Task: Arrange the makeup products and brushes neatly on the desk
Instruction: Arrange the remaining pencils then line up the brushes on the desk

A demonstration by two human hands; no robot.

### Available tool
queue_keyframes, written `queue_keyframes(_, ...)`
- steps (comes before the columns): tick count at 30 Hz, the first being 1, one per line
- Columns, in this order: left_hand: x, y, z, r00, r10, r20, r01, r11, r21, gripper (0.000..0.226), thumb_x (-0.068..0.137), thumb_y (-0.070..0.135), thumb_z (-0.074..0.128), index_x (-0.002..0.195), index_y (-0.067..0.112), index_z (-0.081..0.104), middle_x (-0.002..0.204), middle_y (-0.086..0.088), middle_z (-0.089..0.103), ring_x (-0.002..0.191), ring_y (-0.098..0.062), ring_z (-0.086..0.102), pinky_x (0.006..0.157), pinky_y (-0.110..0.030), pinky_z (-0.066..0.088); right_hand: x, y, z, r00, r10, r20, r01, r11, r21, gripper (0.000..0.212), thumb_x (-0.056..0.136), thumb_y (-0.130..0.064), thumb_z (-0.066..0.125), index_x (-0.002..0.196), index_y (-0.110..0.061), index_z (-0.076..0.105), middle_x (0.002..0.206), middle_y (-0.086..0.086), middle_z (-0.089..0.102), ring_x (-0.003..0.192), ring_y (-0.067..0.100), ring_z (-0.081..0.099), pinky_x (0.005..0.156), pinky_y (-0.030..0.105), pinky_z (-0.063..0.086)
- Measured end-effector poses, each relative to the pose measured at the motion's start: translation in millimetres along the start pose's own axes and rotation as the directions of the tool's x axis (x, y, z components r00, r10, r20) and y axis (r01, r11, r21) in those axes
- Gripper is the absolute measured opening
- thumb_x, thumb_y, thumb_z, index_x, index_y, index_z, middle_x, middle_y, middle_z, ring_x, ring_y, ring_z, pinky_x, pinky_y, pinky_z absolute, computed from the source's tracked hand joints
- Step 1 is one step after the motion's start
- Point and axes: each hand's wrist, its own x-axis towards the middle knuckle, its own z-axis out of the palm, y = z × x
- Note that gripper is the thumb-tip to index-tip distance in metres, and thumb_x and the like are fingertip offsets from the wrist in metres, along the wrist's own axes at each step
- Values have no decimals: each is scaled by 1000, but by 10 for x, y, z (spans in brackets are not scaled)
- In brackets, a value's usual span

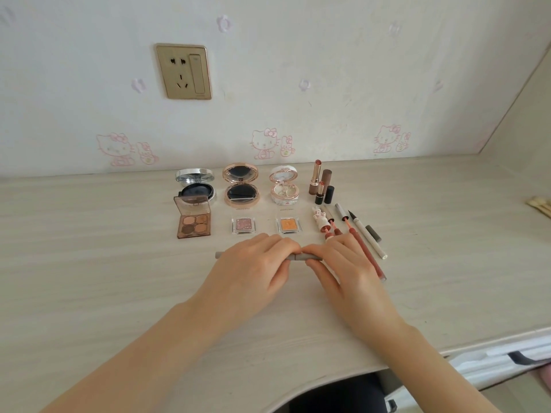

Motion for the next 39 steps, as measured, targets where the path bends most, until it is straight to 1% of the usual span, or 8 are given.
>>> queue_keyframes(2,2,-4,-11,1000,-21,-7,22,1000,15,7,87,23,65,91,18,64,79,8,64,70,-13,60,52,-33,50,-4,1,11,1000,-27,3,27,999,-26,17,89,-12,63,100,-3,71,85,2,67,83,23,55,80,30,45)
queue_keyframes(11,-21,-72,-23,997,-70,-16,71,992,101,33,91,48,52,76,19,60,60,8,58,48,-17,54,41,-25,33,-28,17,39,995,-87,-50,84,995,-51,15,90,-13,64,102,-5,71,88,1,66,85,22,52,83,27,44)
queue_keyframes(16,-22,-114,-26,993,-95,73,92,995,36,30,88,51,49,90,22,59,80,11,60,72,-9,56,54,-26,41,-30,24,37,998,-37,-45,36,999,-25,14,87,-11,69,100,-6,71,87,-1,67,88,21,54,88,23,42)
queue_keyframes(19,-37,-132,-4,992,-97,77,95,995,19,23,89,44,56,94,22,61,85,11,60,79,-8,56,57,-22,41,-37,20,36,999,-9,-46,7,999,-34,16,84,-8,71,100,-6,71,89,-2,67,90,20,55,88,22,42)
queue_keyframes(26,-43,-165,14,989,-144,43,145,989,-27,9,88,23,60,95,21,65,84,12,59,74,-2,51,57,-14,35,-50,66,33,987,95,-132,-102,994,-47,15,82,-5,72,97,-7,71,88,-3,67,91,22,57,80,32,49)
queue_keyframes(29,-44,-203,32,983,-180,23,181,982,-49,21,87,9,59,104,17,68,87,7,60,75,-1,46,65,-12,34,-50,81,33,974,168,-153,-175,984,-31,14,83,-9,71,97,-9,71,90,-6,68,92,19,57,75,31,50)
queue_keyframes(34,7,-242,30,980,-198,-4,195,967,-162,35,86,-2,58,114,15,68,95,3,63,83,-13,60,78,-26,49,-50,51,22,955,240,-176,-233,971,59,17,83,-9,72,100,-12,72,86,-5,67,90,16,60,69,22,48)
queue_keyframes(39,86,-267,4,954,-295,-51,269,920,-286,36,80,1,69,108,22,70,84,11,65,74,-5,61,73,-22,51,3,76,-55,958,239,-158,-234,971,47,11,83,-10,71,94,-14,71,82,-5,67,88,17,56,73,27,47)
